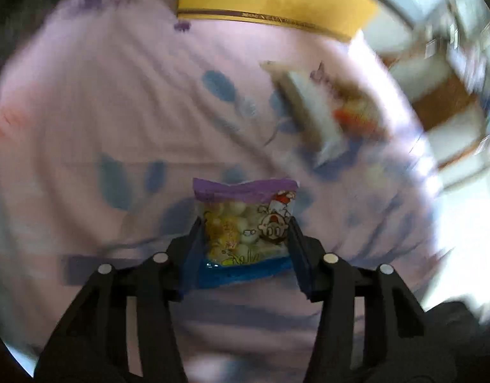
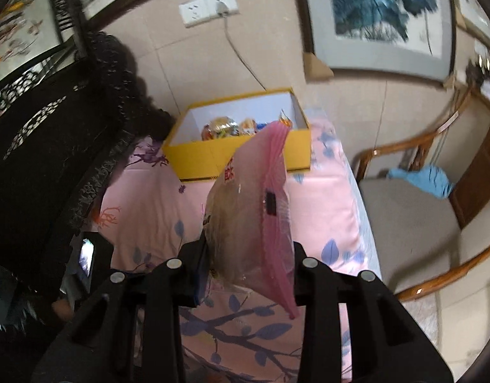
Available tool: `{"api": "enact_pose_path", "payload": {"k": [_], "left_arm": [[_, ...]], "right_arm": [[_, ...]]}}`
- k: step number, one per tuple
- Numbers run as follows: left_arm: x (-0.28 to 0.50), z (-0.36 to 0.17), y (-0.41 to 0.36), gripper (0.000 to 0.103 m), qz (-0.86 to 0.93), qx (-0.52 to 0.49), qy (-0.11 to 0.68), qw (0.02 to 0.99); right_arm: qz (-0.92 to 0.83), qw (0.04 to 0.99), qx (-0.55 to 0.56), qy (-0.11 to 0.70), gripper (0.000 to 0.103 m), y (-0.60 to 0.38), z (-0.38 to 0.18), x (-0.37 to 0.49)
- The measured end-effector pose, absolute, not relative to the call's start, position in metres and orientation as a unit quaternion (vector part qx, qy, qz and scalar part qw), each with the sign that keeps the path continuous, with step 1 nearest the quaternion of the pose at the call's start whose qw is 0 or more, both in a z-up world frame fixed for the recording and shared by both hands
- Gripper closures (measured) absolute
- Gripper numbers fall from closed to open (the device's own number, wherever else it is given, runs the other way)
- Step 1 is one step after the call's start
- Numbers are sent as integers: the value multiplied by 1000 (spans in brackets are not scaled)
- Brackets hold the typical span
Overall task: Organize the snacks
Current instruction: 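Carry purple-blue pack with left tool while right tool carries pink pastry bag to box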
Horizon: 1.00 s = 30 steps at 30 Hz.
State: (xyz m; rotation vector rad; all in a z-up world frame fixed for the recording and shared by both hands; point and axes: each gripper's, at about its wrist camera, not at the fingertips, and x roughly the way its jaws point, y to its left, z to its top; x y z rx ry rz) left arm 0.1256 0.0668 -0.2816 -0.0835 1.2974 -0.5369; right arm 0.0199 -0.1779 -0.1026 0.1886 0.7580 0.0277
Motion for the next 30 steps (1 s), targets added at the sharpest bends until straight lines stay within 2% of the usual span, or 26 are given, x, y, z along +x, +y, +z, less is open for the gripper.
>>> {"api": "enact_pose_path", "payload": {"k": [3,5,13,18,24,30], "left_arm": [[134,-280,67,61,-255,-68,608,749],[131,-261,68,61,-278,-62,593,753],[157,-136,69,61,-265,-11,470,842],[206,-95,55,61,-218,6,424,879],[261,-66,25,61,-208,54,367,905],[338,-81,-9,61,-169,76,372,909]], "right_arm": [[28,924,97,368,68,-175,-99,23],[33,927,95,362,68,-174,-95,23],[39,943,93,317,68,-188,-76,44],[45,947,104,301,68,-206,-79,97],[8,942,81,325,68,-214,-82,184],[26,937,113,330,68,-228,-88,263]]}}
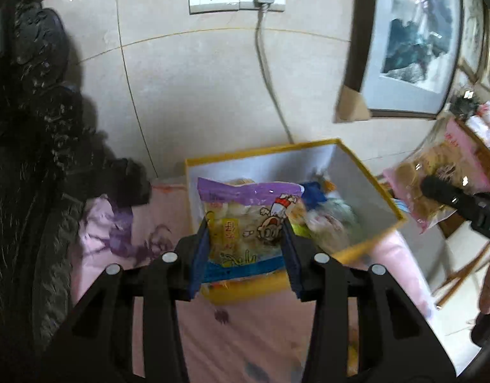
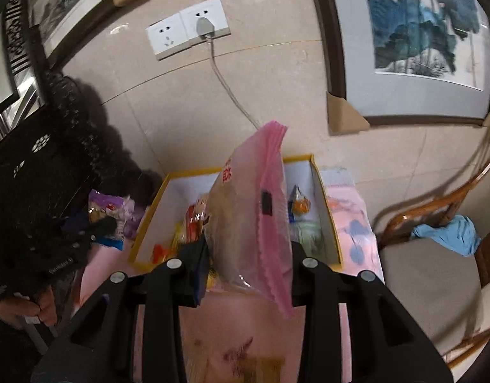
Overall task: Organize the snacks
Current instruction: 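Carry purple-blue pack with left tool while right tool carries pink pastry bag to box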
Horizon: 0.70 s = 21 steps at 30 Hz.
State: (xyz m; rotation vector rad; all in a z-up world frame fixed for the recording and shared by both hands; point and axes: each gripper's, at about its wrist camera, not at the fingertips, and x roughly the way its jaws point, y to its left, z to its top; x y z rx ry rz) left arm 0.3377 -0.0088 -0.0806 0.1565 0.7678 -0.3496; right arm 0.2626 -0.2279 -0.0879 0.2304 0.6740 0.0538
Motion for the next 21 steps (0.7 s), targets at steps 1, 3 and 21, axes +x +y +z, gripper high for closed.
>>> {"api": "enact_pose_path", "payload": {"k": [1,3,21], "left_arm": [[346,-83,-11,61,-166,79,373,910],[362,-91,-17,61,-163,82,378,908],[391,-114,-24,2,-108,107,372,916]], "right_arm": [[31,937,115,329,68,-231,-89,277],[38,936,119,330,68,-237,-91,300],[15,937,83,339,1,-239,-105,338]]}}
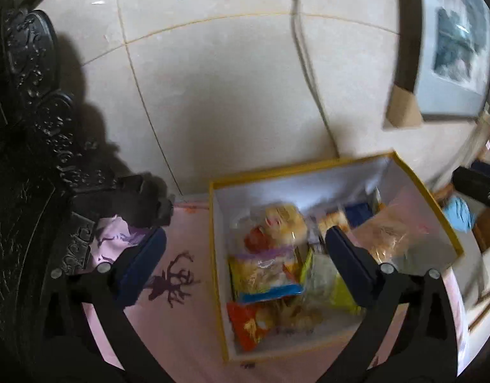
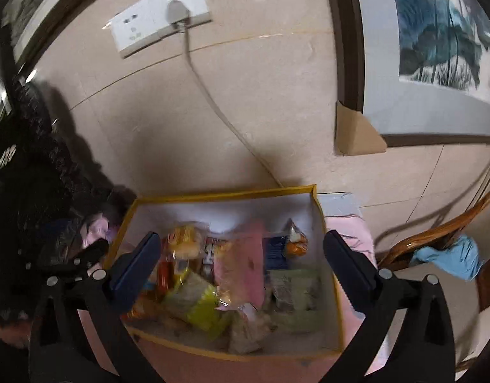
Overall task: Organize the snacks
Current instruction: 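Carry purple-blue pack with left tool while right tool carries pink pastry bag to box, then grasp the tan striped pack with the right tool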
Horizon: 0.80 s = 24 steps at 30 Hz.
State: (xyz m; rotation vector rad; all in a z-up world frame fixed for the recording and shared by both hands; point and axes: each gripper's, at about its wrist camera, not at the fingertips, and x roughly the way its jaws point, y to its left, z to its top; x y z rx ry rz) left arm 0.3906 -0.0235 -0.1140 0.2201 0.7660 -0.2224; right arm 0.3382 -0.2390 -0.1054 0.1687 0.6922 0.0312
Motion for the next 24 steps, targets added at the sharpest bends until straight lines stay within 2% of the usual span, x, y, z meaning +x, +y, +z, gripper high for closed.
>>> {"api": "enact_pose_path", "payload": {"k": [3,5,8,12,16,21,23,24], "left_arm": [[364,-124,-12,2,-99,132,379,910],[336,-141,2,2,-90,139,399,902],[303,-174,21,2,-93,138,451,877],[256,-225,45,2,-73,155,516,839],[220,-257,63,2,-106,121,576,802],[197,-267,85,2,-62,94,603,790],[187,-265,86,2,-92,56,605,789],[184,-264,85,2,-102,49,603,790]], "right_arm": [[18,935,59,349,1,-238,-110,300],[39,922,31,384,1,-231,-131,260],[12,897,-4,442,1,-226,-179,214],[-49,844,53,531,1,-231,-258,179],[-34,844,104,525,1,-221,-286,168],[-18,849,53,526,2,-196,-313,189],[-31,860,8,510,19,-184,-314,189],[-29,861,16,508,44,-182,-311,188]]}}
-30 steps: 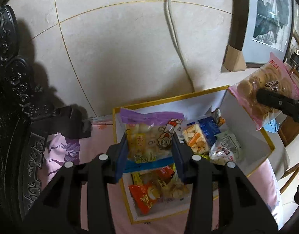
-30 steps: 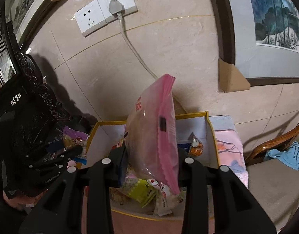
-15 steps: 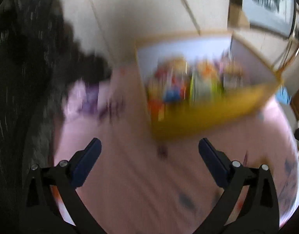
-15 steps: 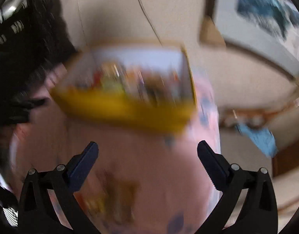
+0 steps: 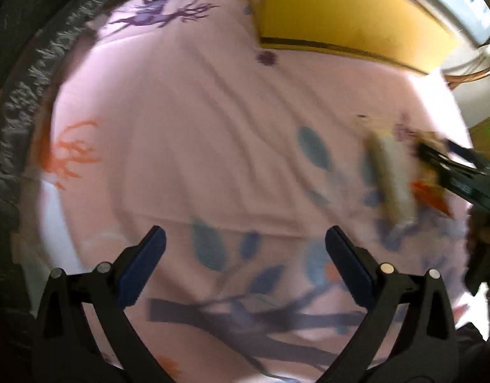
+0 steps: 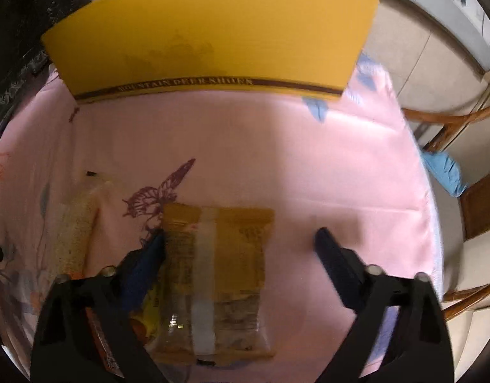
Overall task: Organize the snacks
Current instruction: 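Grasp the tan striped pack with the right tool, then grasp orange-strip pack with left tool while right tool lifts tan pack toward box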
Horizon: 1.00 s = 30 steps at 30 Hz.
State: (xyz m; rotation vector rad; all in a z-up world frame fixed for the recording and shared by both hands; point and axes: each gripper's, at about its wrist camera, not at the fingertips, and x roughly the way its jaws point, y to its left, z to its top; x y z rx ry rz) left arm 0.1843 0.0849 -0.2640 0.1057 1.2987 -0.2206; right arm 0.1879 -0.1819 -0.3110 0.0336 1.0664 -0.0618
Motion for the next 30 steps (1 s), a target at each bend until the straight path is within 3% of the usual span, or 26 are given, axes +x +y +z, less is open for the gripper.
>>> {"api": "enact_pose_path", "payload": {"k": [3,9,10,13,18,20,21,23,27,29,30], "left_arm": [[180,-263,71,2,-113,67,593,794],[174,-260,38,2,-162,104,588,786],[172,-259,34,2,-163,109,587,785],[172,-259,28,2,-168,116,586,784],[171,-260,31,2,-170,110,586,784],[170,-262,31,2,-168,113,590,782],[169,-262,30,2,-166,116,591,781],[168,-263,30,2,-168,118,590,781],[164,-249,21,2,-179,118,577,788],[160,-238,15,2,-194,112,564,795],[159,-233,12,2,-202,107,556,799]], "right_arm": [[-56,852,50,518,51,-187,-301,183],[-84,858,64,503,55,-209,-275,163],[-86,858,74,502,61,-215,-274,159],[-97,857,96,497,67,-231,-266,148],[-106,858,116,489,67,-246,-267,141],[-104,846,142,503,40,-252,-278,143],[-110,841,159,506,15,-256,-283,142],[-118,843,172,496,2,-257,-290,144],[-130,860,81,487,1,-242,-319,162],[-108,871,54,477,15,-231,-319,162],[-108,869,63,478,36,-232,-317,161]]}}
